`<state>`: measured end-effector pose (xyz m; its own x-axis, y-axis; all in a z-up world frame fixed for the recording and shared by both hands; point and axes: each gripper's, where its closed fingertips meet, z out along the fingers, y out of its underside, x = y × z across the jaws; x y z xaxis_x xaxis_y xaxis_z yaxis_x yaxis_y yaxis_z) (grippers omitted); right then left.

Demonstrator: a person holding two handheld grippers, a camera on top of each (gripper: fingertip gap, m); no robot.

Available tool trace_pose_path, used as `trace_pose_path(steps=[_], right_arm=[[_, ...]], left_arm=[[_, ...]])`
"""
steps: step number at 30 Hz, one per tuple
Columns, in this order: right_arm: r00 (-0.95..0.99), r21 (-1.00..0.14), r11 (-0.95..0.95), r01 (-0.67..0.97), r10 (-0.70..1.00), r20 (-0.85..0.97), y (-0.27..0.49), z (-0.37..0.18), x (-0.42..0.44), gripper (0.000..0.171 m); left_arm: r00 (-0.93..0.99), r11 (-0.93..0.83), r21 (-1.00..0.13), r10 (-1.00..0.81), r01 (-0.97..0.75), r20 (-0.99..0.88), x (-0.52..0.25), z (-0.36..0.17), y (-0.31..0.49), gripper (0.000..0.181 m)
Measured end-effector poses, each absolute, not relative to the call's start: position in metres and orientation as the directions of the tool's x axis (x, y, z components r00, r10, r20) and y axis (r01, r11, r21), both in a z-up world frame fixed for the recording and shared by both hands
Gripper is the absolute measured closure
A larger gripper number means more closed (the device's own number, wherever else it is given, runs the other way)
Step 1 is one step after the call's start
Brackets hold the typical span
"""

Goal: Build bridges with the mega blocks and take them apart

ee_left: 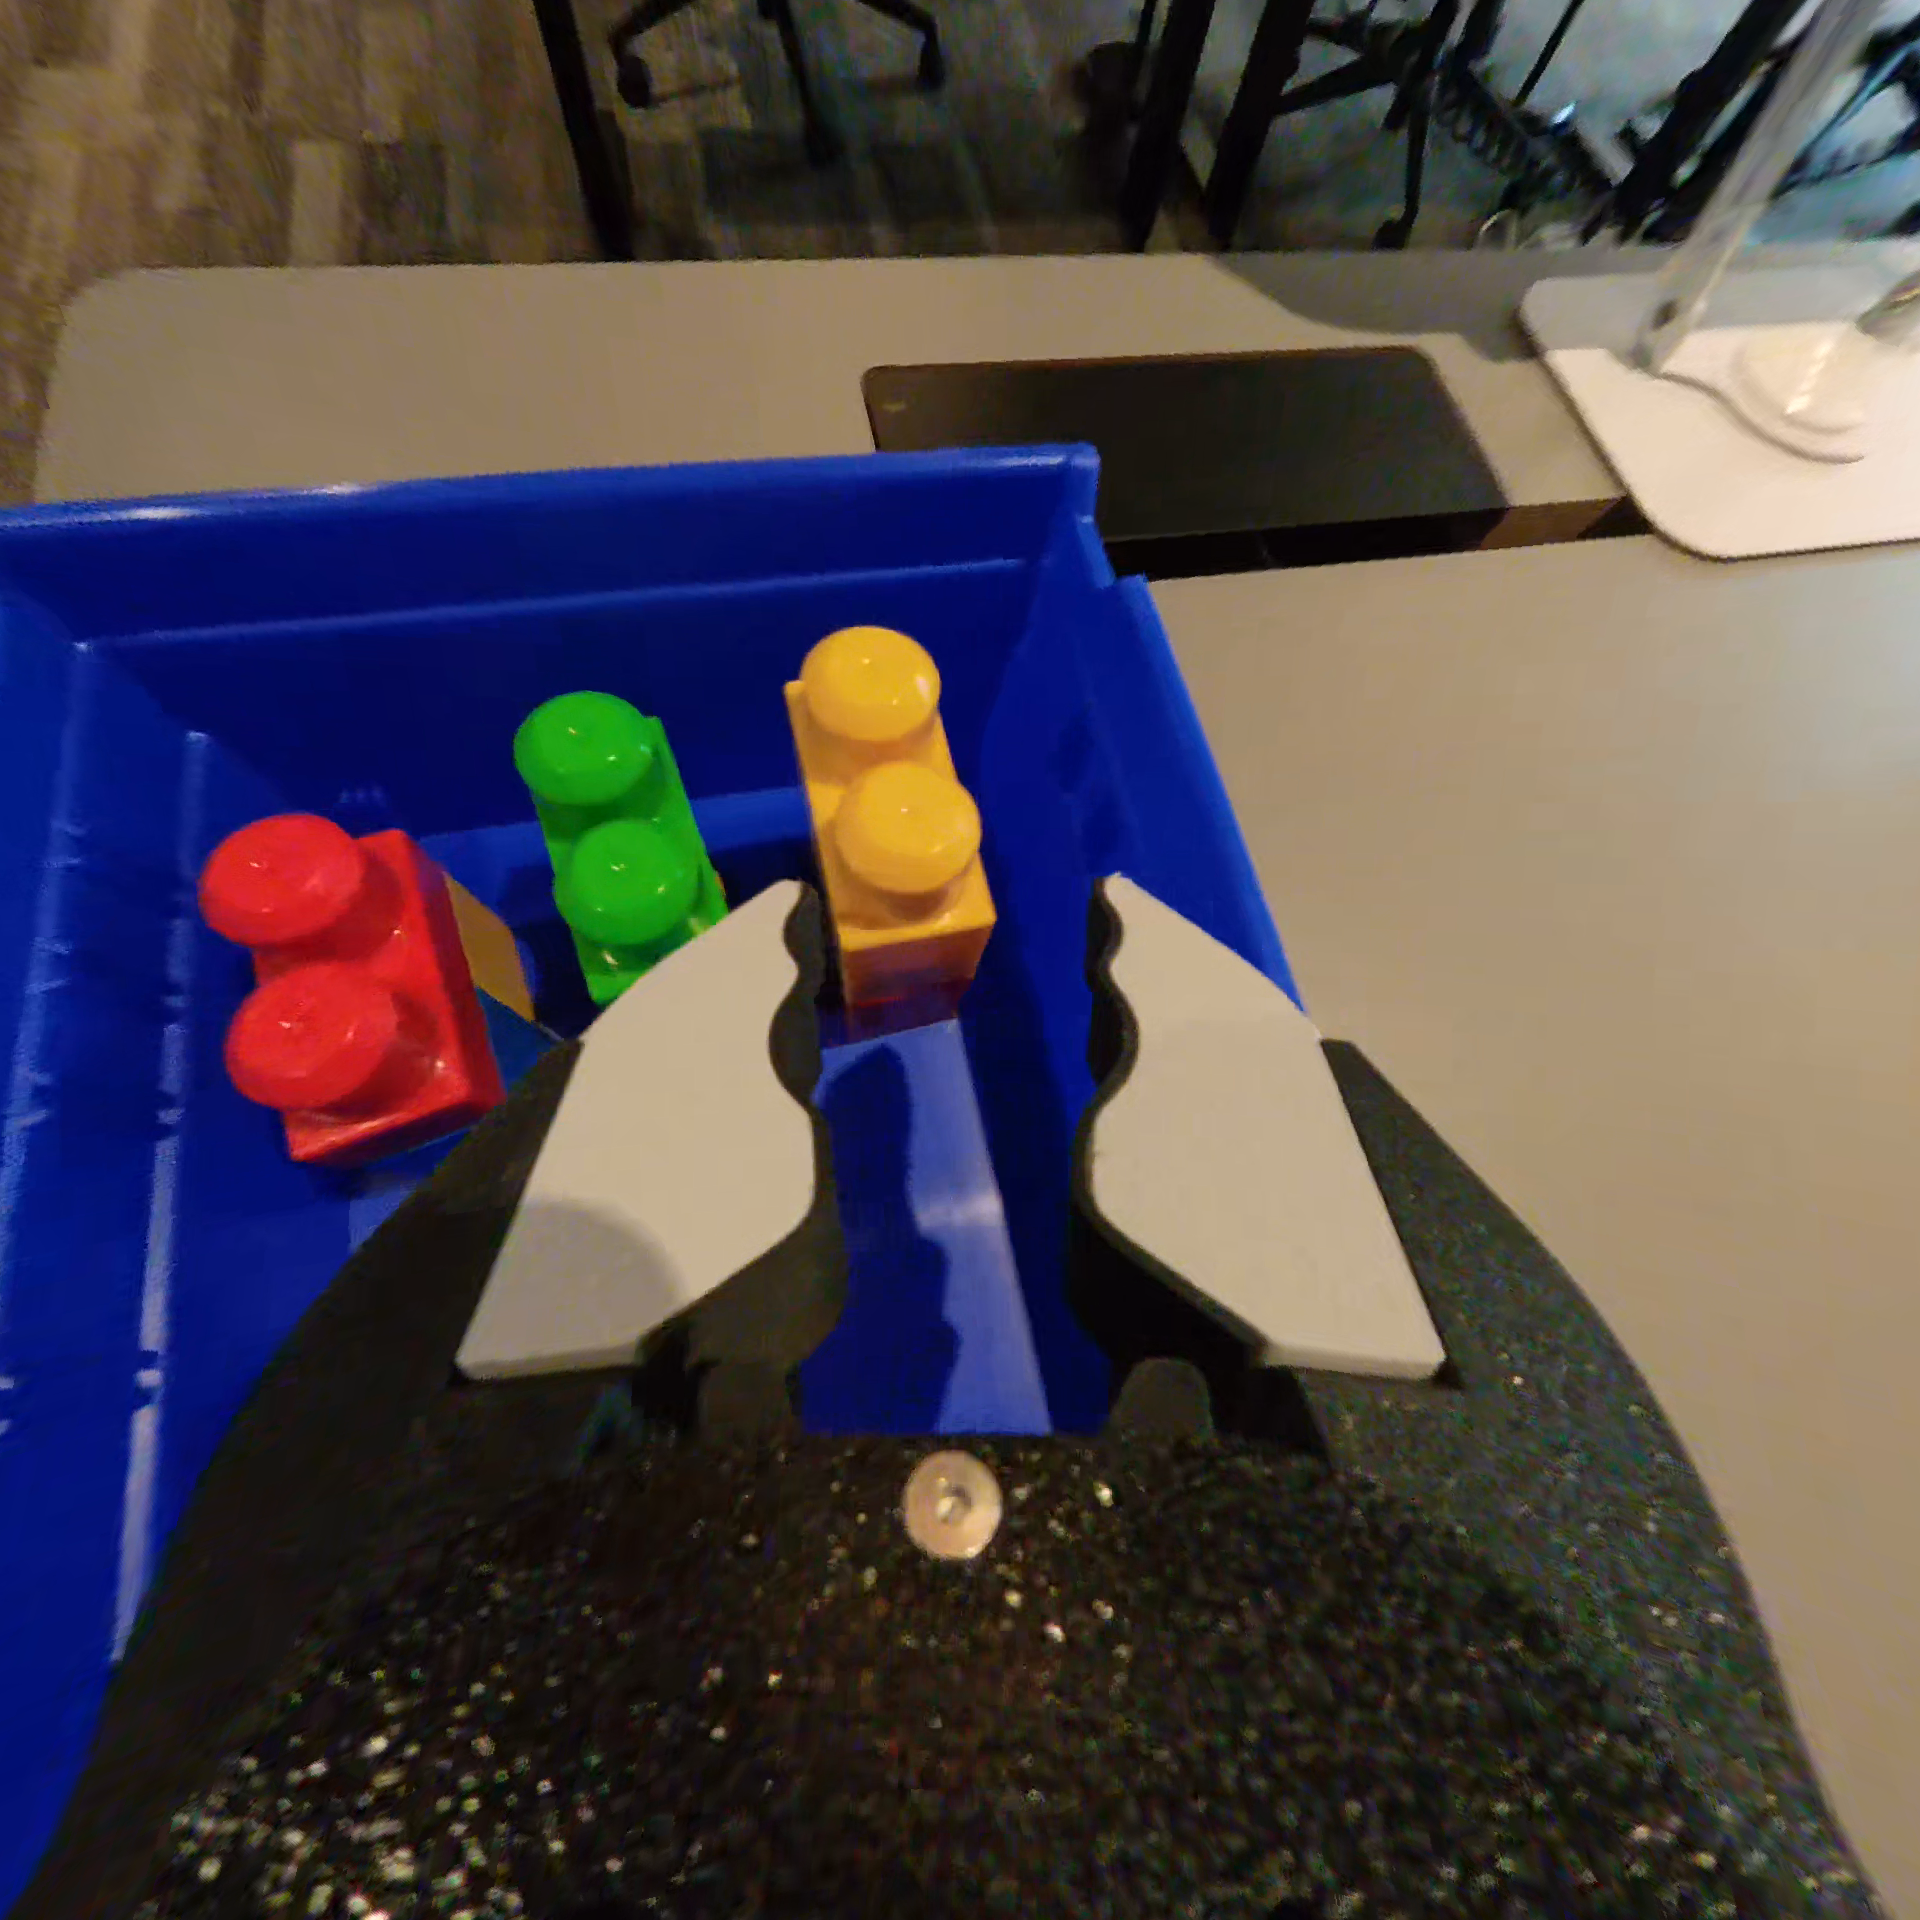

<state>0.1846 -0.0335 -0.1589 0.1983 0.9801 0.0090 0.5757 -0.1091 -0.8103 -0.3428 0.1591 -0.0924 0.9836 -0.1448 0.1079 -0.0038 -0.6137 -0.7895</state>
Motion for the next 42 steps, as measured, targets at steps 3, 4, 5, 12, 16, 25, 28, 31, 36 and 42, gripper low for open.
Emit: trace_pose_path(steps=[3,4,5,12,16,25,28,31,36,42], right_arm=[[0.195,-0.807,-0.115,0.579,0.981,0.001,-0.034,-0.16,0.184,0.118],[0.195,-0.807,-0.114,0.58,0.981,0.001,-0.034,-0.16,0.184,0.118],[0.195,-0.807,-0.113,0.579,0.981,0.003,-0.034,-0.16,0.184,0.119],[0.188,-0.798,-0.108,0.593,0.982,0.007,-0.035,-0.162,0.184,0.118],[0.185,-0.805,-0.094,0.586,0.983,0.019,-0.036,-0.16,0.184,0.118],[0.199,-0.855,-0.084,0.512,0.98,0.023,-0.031,-0.147,0.181,0.116],[0.215,-0.885,-0.129,0.448,0.976,-0.033,-0.027,-0.139,0.184,0.112],[0.215,-0.915,-0.199,0.351,0.968,-0.128,-0.024,-0.126,0.19,0.106],[0.197,-0.917,-0.286,0.278,0.951,-0.237,-0.022,-0.117,0.202,0.099],[0.178,-0.91,-0.24,0.339,0.966,-0.188,-0.028,-0.125,0.193,0.089]], left_arm=[[0.99,-0.636,-0.77,-0.134,-0.052,0.044,-0.348,-0.098,0.167,0.132],[0.99,-0.65,-0.757,-0.136,-0.069,0.026,-0.348,-0.101,0.169,0.132],[0.991,-0.663,-0.744,-0.136,-0.085,0.007,-0.35,-0.103,0.17,0.133],[0.982,-0.665,-0.724,-0.156,-0.185,-0.108,-0.347,-0.11,0.174,0.148],[0.972,-0.508,-0.829,-0.095,-0.234,-0.216,-0.344,-0.06,0.166,0.149],[0.783,-0.132,-0.917,-0.574,-0.377,-0.239,-0.127,0.039,0.105,0.149],[0.53,-0.11,-0.953,-0.846,-0.284,-0.06,-0.013,0.013,0.067,0.149],[0.232,-0.145,-0.967,-0.968,-0.209,0.095,0.079,-0.029,0.025,0.149],[0.06,-0.182,-0.92,-0.983,-0.347,0.172,0.15,-0.091,-0.02,0.149],[-0.012,-0.161,-0.916,-0.984,-0.367,0.178,0.169,-0.108,-0.041,0.149]])
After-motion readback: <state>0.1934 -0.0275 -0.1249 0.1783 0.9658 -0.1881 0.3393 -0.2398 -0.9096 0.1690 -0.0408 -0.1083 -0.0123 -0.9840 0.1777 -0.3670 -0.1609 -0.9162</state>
